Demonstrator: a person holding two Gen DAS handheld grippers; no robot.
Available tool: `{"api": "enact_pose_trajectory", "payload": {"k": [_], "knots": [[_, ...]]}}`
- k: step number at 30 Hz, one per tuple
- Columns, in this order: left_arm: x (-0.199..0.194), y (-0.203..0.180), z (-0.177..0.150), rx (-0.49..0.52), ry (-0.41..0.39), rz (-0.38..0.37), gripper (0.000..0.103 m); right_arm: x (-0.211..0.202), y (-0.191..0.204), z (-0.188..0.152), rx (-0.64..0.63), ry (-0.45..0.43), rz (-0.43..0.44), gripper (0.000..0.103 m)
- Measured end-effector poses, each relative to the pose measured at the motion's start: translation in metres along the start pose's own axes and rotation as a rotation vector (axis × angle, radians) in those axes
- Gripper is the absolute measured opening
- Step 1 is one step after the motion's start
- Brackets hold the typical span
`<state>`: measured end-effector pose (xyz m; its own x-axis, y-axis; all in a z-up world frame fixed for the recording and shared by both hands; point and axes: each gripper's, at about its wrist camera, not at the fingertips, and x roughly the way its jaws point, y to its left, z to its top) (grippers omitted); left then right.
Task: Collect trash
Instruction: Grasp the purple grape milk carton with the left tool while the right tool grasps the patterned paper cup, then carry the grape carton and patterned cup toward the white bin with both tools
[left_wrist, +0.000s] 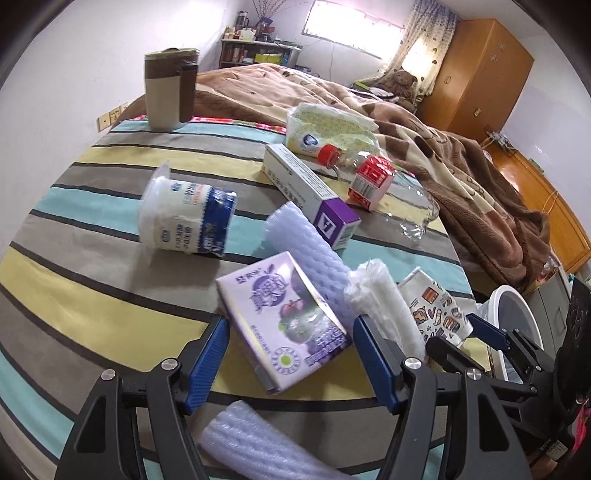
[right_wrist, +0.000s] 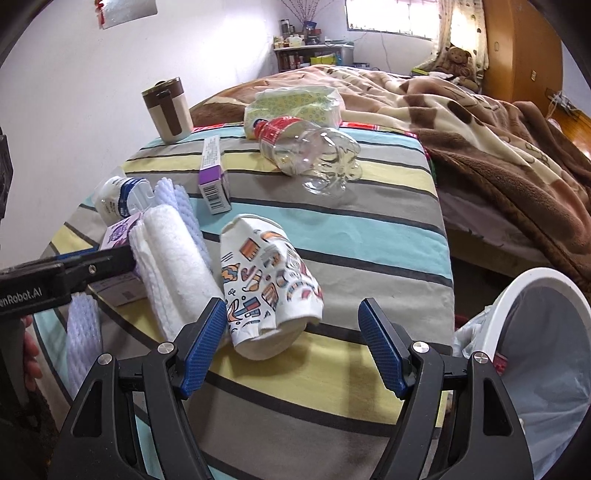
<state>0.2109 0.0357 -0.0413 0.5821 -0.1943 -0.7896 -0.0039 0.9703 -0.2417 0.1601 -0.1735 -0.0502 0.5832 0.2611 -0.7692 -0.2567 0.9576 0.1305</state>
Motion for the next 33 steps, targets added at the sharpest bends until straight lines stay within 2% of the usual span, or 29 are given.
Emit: {"api": "enact_pose_trajectory", "payload": {"k": [1, 3, 8, 11, 16, 17, 20, 23, 33], "knots": [[0.003, -0.002, 0.000, 0.008, 0.006, 0.006, 0.069, 0.000, -0.001, 0.000, 0.005, -0.002, 0.003, 0.074], [0.007, -0.004, -0.001, 0.008, 0.017, 0.014, 0.069, 0.000, -0.004, 0.000, 0.018, -0.006, 0.009, 0.062], [0.014, -0.007, -0.002, 0.015, 0.031, 0.039, 0.069, 0.004, -0.004, 0.001, 0.027, 0.005, 0.033, 0.054], [0.016, -0.004, -0.001, 0.014, 0.028, 0.059, 0.069, 0.004, -0.003, 0.001, 0.019, 0.002, 0.050, 0.044], [0.015, 0.009, -0.003, -0.021, 0.023, 0.060, 0.069, 0.003, -0.001, 0.000, 0.019, -0.009, 0.065, 0.033], [0.015, 0.011, -0.003, -0.023, 0.024, 0.063, 0.069, 0.002, -0.001, 0.000, 0.018, -0.011, 0.068, 0.025], [0.014, 0.018, -0.003, -0.043, 0.020, 0.065, 0.069, 0.003, 0.000, -0.001, 0.015, -0.012, 0.075, 0.025], [0.013, 0.023, -0.002, -0.053, 0.014, 0.060, 0.061, 0.002, 0.000, -0.001, 0.023, -0.019, 0.082, 0.025], [0.005, 0.023, -0.005, -0.045, -0.013, 0.045, 0.060, -0.006, -0.004, -0.004, 0.046, -0.061, 0.059, 0.025]]}}
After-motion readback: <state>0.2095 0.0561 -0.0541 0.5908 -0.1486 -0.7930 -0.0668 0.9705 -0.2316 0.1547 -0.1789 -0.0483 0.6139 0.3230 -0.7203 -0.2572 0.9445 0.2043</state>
